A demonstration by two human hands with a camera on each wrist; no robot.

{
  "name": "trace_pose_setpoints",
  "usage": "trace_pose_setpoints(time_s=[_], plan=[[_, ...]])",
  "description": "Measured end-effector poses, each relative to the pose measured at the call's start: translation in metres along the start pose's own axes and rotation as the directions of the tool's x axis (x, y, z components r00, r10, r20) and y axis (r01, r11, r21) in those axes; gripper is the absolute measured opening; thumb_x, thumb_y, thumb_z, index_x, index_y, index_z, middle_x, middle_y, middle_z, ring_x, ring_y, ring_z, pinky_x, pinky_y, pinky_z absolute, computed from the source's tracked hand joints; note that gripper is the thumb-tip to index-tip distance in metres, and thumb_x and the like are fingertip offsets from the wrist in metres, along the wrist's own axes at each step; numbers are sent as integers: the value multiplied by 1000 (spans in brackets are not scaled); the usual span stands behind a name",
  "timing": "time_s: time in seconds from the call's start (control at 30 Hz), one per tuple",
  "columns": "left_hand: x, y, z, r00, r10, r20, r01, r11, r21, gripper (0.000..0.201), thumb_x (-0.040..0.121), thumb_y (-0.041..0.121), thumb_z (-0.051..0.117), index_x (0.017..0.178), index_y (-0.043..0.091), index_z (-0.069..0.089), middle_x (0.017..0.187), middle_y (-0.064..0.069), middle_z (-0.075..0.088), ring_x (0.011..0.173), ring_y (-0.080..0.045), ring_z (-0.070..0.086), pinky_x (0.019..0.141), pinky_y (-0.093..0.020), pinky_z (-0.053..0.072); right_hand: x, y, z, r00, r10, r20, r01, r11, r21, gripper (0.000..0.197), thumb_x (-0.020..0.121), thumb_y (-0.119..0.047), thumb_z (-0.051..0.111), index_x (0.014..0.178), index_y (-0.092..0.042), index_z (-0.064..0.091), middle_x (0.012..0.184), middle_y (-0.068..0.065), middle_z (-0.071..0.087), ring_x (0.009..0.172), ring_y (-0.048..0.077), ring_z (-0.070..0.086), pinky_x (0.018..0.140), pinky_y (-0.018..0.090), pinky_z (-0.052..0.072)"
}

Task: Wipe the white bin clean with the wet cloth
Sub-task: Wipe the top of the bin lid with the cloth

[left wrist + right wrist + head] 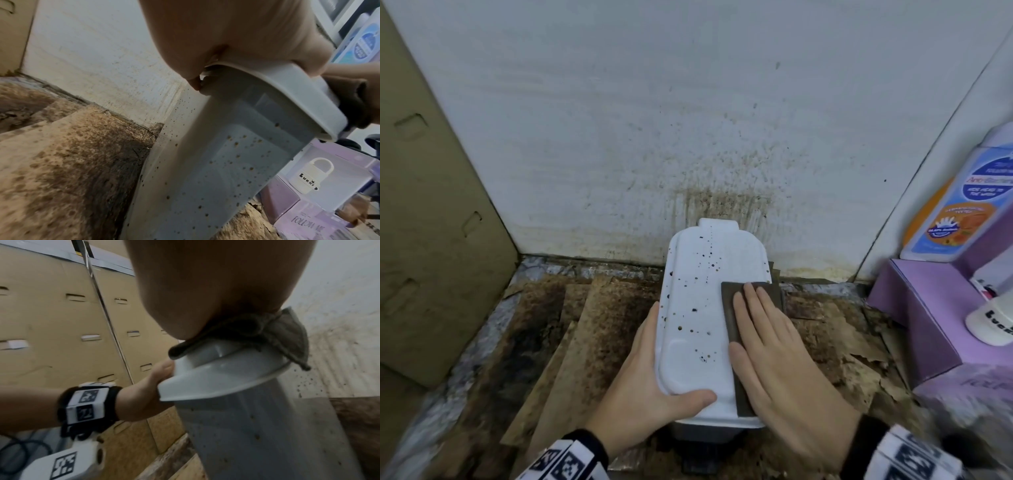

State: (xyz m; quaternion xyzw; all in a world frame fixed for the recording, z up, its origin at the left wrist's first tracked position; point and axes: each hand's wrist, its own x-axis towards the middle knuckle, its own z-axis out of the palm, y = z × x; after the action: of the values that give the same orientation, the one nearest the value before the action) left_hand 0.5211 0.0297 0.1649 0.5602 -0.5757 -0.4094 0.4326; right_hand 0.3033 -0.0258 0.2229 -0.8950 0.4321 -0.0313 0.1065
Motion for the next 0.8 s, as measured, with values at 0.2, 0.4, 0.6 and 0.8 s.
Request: trace_pose_setpoints(time_s=[0.2, 0.4, 0.6, 0.8], plan=[[0, -1, 0, 1000, -5, -7, 5, 1000, -17, 125, 61, 60, 93, 154, 61, 8, 162, 29, 25, 149, 1, 30, 121, -46, 34, 13, 3, -12, 999, 33, 41, -33, 999, 0, 71, 94, -56, -12, 156, -23, -24, 160, -8, -37, 145, 3, -37, 121, 26, -17], [2, 0, 1, 1000, -18, 5, 18, 998, -59, 125, 62, 61, 93, 153, 63, 6, 162, 30, 24, 150, -1, 30, 120, -49, 35, 78, 37, -30, 987, 36, 154, -54, 992, 118, 67, 107, -48, 14, 159, -18, -16, 163, -1, -33, 149, 10, -31, 124, 35, -12], [3, 1, -1, 1000, -13, 4, 13, 998, -65, 126, 60, 61, 93, 153, 62, 9, 160, 30, 29, 147, 0, 35, 118, -48, 37, 124, 58, -34, 994, 46, 97, -56, 994, 98, 65, 109, -43, 19, 160, -12, -7, 167, 6, -20, 154, 17, -20, 122, 33, -9], [4, 4, 0, 1000, 4, 20, -3, 999, -43, 127, 63, 61, 92, 155, 60, 5, 162, 29, 24, 150, 0, 29, 120, -50, 35, 123, 65, -30, 995, 65, 73, -76, 986, 151, 69, 108, -49, 24, 161, -15, -4, 166, 8, -25, 154, 20, -21, 123, 34, -7]])
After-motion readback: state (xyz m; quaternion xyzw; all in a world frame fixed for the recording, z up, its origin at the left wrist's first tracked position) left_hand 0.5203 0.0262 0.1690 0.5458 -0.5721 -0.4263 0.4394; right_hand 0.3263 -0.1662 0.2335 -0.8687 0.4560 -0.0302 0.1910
